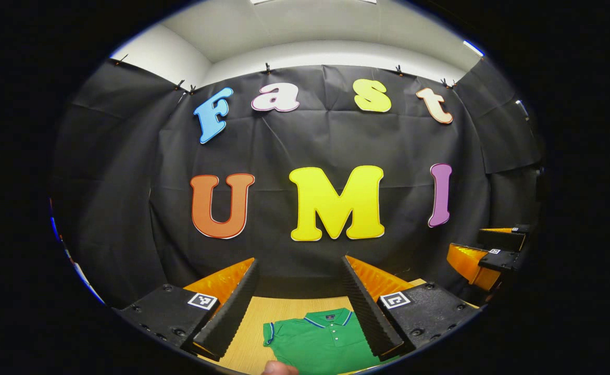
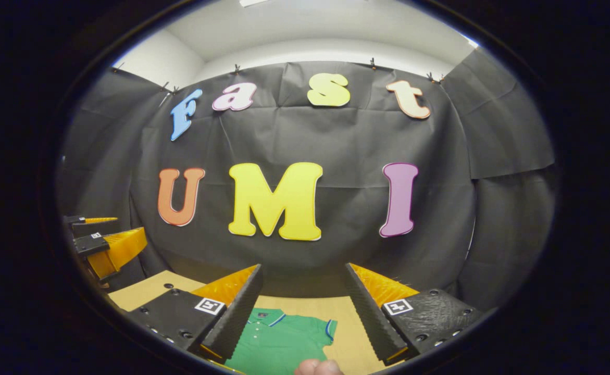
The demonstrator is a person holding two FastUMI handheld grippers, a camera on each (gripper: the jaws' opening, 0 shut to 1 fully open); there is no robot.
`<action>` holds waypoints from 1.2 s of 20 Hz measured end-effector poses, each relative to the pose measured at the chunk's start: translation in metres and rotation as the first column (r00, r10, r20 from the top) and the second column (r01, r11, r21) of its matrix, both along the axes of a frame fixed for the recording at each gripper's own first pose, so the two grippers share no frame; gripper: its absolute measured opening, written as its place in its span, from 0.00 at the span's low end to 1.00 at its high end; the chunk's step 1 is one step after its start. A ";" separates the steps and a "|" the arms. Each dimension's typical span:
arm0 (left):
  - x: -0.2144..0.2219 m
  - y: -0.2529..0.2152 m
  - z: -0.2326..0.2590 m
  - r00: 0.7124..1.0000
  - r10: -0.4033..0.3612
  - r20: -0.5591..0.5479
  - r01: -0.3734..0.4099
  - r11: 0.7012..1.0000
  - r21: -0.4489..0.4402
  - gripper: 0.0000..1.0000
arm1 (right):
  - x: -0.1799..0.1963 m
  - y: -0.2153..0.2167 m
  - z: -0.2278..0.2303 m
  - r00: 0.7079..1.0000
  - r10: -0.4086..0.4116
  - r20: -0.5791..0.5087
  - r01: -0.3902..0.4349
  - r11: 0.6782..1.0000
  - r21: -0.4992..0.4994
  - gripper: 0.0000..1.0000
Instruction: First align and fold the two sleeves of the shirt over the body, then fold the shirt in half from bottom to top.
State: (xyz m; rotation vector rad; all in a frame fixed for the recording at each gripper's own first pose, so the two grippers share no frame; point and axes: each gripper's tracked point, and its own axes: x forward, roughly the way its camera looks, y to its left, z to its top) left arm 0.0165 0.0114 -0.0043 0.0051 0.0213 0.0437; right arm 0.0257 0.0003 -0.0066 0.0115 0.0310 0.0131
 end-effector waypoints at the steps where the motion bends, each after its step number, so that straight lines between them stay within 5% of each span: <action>1: 0.000 0.000 -0.001 1.000 0.001 -0.001 -0.001 1.000 0.003 0.97 | 0.001 -0.002 -0.001 1.000 0.000 -0.004 0.000 1.000 -0.002 0.96; 14: -0.001 0.008 -0.028 0.997 0.051 -0.056 -0.052 0.999 -0.008 1.00 | 0.028 -0.021 -0.080 0.986 0.043 -0.159 -0.048 0.999 -0.025 0.95; 24: 0.012 0.021 -0.034 0.990 0.115 -0.084 -0.112 0.993 0.037 0.98 | 0.095 -0.066 -0.215 0.916 0.005 -0.402 -0.036 0.997 -0.069 0.95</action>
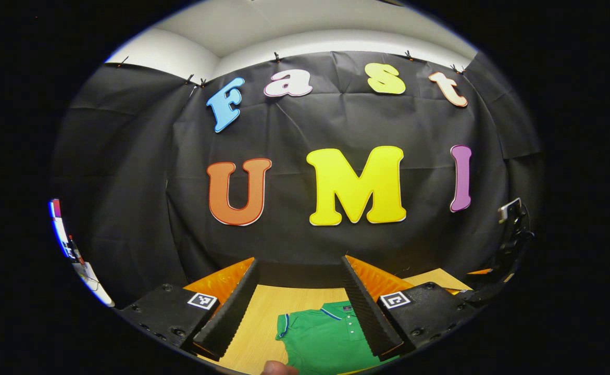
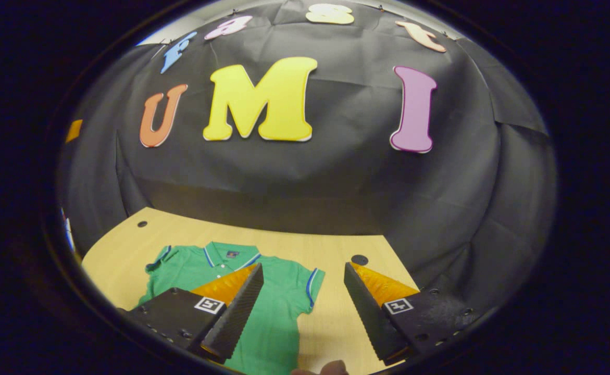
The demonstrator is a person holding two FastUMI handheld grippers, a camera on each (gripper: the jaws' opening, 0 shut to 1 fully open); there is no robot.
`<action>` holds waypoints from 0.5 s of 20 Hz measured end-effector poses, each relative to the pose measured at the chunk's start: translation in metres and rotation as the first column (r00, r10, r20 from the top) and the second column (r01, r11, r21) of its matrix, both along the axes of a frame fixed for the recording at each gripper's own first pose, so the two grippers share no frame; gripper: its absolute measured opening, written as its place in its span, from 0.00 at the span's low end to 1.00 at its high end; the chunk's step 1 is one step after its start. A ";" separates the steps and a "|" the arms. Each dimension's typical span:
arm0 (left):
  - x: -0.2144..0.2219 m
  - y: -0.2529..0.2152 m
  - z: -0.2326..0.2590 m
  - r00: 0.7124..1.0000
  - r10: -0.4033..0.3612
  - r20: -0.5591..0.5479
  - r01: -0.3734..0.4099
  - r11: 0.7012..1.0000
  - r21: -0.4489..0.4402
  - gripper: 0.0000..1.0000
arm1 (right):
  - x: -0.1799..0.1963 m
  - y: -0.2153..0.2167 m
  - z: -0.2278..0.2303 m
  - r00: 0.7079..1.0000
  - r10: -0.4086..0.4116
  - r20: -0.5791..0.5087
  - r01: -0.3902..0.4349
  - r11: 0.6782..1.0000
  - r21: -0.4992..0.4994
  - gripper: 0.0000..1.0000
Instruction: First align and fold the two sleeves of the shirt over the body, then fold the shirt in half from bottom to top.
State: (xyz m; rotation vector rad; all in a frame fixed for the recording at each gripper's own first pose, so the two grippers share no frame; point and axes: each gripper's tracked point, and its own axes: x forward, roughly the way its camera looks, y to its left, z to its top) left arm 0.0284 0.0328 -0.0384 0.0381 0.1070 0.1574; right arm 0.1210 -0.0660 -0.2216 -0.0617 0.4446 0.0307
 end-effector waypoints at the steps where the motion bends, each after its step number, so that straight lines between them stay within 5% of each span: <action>1: 0.002 0.000 0.001 1.000 0.001 -0.003 -0.001 1.000 0.002 0.98 | 0.008 -0.003 -0.011 1.000 0.004 -0.022 -0.004 1.000 -0.009 0.95; 10: 0.014 0.010 -0.002 0.999 0.045 -0.018 -0.045 0.999 0.012 0.98 | 0.062 -0.015 -0.116 0.979 0.039 -0.199 -0.049 0.998 -0.048 0.95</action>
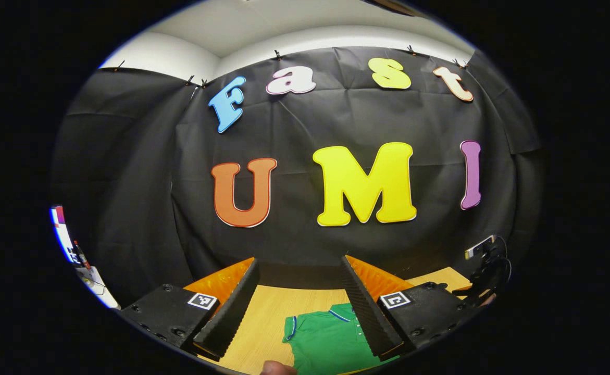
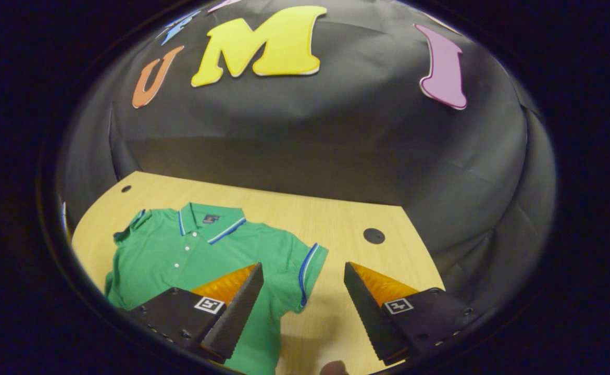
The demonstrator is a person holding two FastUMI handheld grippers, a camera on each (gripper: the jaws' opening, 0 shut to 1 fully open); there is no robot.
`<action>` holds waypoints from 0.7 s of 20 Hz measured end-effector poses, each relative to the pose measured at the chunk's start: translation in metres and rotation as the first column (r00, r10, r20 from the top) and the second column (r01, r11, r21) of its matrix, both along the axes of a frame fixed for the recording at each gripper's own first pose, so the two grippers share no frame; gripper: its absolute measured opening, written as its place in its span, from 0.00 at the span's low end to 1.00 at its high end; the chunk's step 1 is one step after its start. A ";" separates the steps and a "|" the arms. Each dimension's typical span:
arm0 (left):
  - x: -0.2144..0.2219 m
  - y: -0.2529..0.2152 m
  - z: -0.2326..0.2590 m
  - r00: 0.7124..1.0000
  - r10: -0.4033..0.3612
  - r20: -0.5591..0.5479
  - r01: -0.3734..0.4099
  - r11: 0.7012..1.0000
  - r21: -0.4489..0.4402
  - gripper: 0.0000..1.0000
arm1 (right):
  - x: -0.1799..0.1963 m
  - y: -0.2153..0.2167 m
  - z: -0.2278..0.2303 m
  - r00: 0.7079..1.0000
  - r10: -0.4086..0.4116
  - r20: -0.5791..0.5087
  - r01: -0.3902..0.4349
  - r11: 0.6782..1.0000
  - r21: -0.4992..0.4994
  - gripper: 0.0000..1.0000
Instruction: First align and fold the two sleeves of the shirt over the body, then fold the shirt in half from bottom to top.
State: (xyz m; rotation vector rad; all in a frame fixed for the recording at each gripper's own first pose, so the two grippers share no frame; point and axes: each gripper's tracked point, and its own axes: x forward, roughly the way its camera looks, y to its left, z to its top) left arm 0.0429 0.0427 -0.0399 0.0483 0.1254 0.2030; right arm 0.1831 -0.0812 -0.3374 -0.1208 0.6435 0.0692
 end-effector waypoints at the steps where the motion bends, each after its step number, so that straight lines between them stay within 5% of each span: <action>1: 0.001 0.000 -0.004 1.000 0.005 -0.011 -0.005 1.000 -0.005 0.98 | 0.004 -0.001 -0.012 1.000 0.009 -0.025 -0.009 1.000 -0.011 0.95; 10: 0.009 -0.003 -0.021 0.997 0.020 -0.070 -0.020 1.000 0.001 0.98 | 0.031 -0.026 -0.096 0.985 -0.018 -0.170 0.015 1.000 -0.021 0.94; 14: 0.009 0.001 -0.023 0.996 0.032 -0.079 -0.032 0.999 0.007 0.98 | 0.031 -0.021 -0.101 0.980 -0.010 -0.199 0.017 0.999 0.035 0.66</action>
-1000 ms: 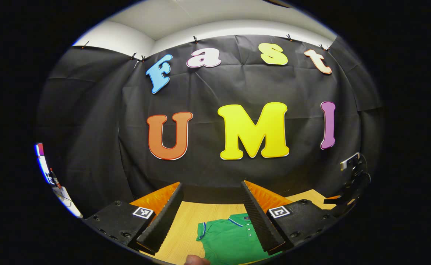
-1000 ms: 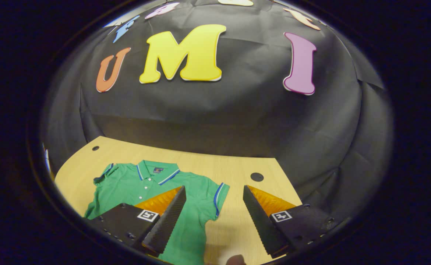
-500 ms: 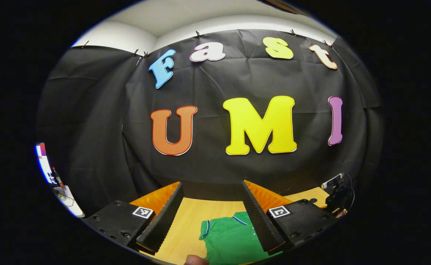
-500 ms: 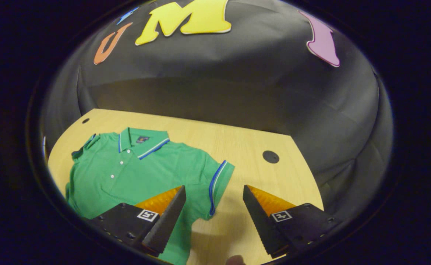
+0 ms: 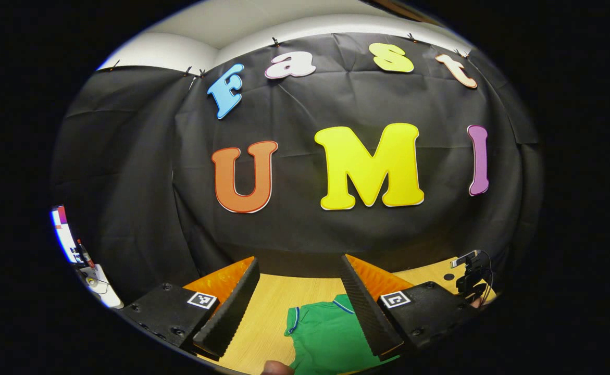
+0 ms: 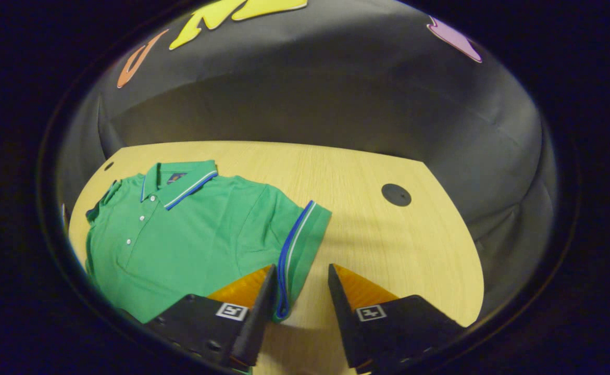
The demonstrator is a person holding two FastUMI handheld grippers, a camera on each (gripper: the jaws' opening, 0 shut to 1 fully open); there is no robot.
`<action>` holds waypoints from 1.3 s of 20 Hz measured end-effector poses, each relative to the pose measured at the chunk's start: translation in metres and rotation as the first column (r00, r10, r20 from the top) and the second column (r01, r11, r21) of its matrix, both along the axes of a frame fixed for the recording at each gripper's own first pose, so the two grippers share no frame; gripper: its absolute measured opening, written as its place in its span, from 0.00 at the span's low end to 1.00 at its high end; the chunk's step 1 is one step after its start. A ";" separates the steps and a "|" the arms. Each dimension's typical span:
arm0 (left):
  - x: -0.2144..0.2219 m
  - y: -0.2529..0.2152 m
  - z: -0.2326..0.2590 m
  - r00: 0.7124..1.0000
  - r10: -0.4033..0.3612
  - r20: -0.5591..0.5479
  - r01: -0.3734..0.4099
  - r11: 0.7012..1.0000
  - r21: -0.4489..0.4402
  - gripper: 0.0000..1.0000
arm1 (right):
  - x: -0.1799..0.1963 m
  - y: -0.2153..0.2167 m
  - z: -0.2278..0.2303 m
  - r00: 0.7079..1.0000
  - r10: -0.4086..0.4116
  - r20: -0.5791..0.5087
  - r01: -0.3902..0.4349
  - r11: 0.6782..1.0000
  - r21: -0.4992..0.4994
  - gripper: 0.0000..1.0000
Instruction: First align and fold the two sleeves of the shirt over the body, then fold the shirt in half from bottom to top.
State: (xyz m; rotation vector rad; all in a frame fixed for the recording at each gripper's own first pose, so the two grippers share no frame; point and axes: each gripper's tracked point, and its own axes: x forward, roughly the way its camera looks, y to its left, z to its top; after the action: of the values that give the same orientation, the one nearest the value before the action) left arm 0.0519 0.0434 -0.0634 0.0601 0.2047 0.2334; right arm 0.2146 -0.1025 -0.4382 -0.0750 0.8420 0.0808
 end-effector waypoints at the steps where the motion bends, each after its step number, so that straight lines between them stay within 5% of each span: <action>1: 0.000 0.000 -0.001 1.000 0.000 -0.002 0.000 1.000 -0.004 0.98 | 0.000 0.003 0.000 1.000 -0.003 -0.011 0.003 1.000 0.016 0.53; 6: 0.000 -0.006 0.000 1.000 -0.009 -0.001 0.009 1.000 -0.003 0.98 | -0.003 0.006 -0.002 0.999 -0.009 -0.040 0.012 0.997 0.070 0.05; 18: -0.007 0.000 -0.003 1.000 -0.013 -0.002 0.013 1.000 -0.018 0.98 | 0.004 0.017 0.052 0.998 -0.059 0.037 0.054 0.990 0.133 0.00; 26: -0.025 0.026 -0.005 0.999 0.042 -0.007 -0.042 0.999 -0.026 0.98 | 0.012 0.092 0.091 0.996 0.018 0.093 -0.033 0.988 0.152 0.00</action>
State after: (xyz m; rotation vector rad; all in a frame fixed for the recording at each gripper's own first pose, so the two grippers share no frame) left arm 0.0264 0.0691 -0.0687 0.0308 0.2155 0.2726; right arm 0.2269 -0.0101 -0.3477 0.0551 0.7413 0.1649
